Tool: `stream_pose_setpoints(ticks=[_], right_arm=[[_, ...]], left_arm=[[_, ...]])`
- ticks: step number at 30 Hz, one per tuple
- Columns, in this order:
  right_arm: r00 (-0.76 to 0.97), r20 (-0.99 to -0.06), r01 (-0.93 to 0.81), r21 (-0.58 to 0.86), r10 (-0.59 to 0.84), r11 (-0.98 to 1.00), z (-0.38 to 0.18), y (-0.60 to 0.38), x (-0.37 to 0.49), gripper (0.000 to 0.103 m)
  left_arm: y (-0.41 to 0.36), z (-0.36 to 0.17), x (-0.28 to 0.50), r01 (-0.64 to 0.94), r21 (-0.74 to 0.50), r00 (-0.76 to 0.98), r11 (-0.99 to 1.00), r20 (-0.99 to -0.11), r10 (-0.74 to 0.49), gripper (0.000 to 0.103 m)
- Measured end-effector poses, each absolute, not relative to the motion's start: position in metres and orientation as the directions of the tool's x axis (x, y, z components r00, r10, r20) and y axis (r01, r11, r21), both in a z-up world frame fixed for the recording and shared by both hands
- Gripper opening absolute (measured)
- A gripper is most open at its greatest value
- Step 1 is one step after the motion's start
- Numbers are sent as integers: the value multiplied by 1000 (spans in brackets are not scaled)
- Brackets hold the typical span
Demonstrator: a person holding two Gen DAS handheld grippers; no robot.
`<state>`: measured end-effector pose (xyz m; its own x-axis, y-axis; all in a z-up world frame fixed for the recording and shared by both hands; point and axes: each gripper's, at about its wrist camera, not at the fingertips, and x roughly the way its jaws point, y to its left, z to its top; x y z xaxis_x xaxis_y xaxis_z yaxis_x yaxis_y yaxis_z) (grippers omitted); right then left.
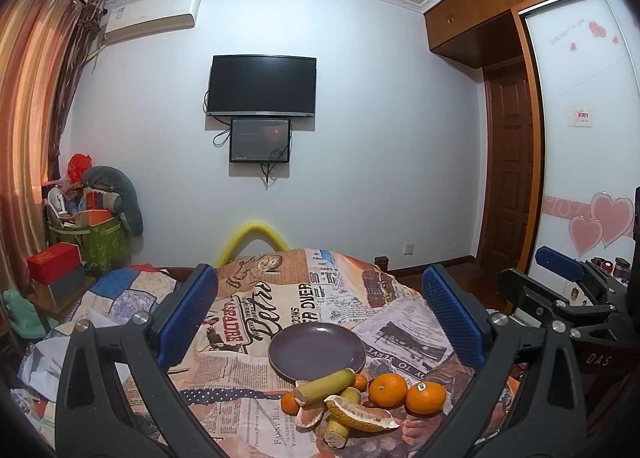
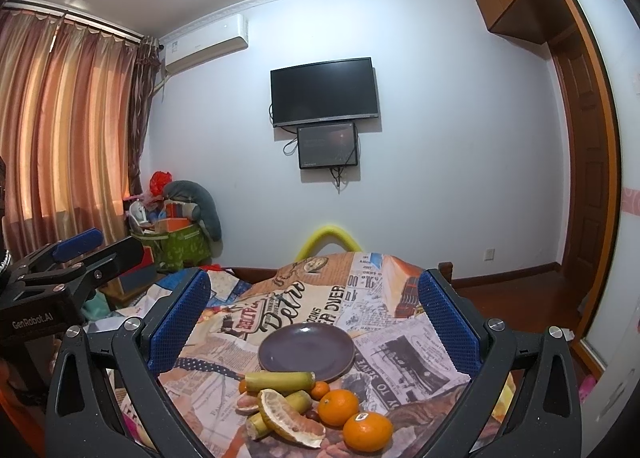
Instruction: Organize fruits
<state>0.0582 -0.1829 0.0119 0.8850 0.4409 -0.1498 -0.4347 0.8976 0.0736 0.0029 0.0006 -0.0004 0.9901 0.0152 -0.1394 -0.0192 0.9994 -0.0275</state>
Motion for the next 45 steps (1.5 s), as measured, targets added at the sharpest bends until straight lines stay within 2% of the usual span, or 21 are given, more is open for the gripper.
stream_pose_setpoints(ticks=[9,13,18,27,32,38,45], right_arm=[[887,-165,-429,57,432,902,7,-182,63,103],[884,-199,-420,54,422,906,-2,-185,71,103],[872,-284,-398,63,399,915,-23,-195,86,103],[795,-523,-330,49,306,943,-90,-221,126,103],[732,-612,-341,48,297,939,-117,-221,135,103],[659,-676,-373,86,329,924,-142,-215,147,103],[620,-704,-390,106,346,914,-159,-211,155,103]], left_arm=[[2,-6,10,-13,-29,986,999,-164,8,103],[4,-14,23,10,-25,978,1000,-206,-15,103],[4,-34,47,39,-32,955,999,-294,-46,103],[1,-88,100,53,-52,871,997,-486,-71,103],[-3,-122,125,55,-77,808,996,-583,-90,103],[-8,-158,146,57,-115,728,992,-675,-120,93],[-15,-189,159,72,-144,651,987,-743,-156,83]])
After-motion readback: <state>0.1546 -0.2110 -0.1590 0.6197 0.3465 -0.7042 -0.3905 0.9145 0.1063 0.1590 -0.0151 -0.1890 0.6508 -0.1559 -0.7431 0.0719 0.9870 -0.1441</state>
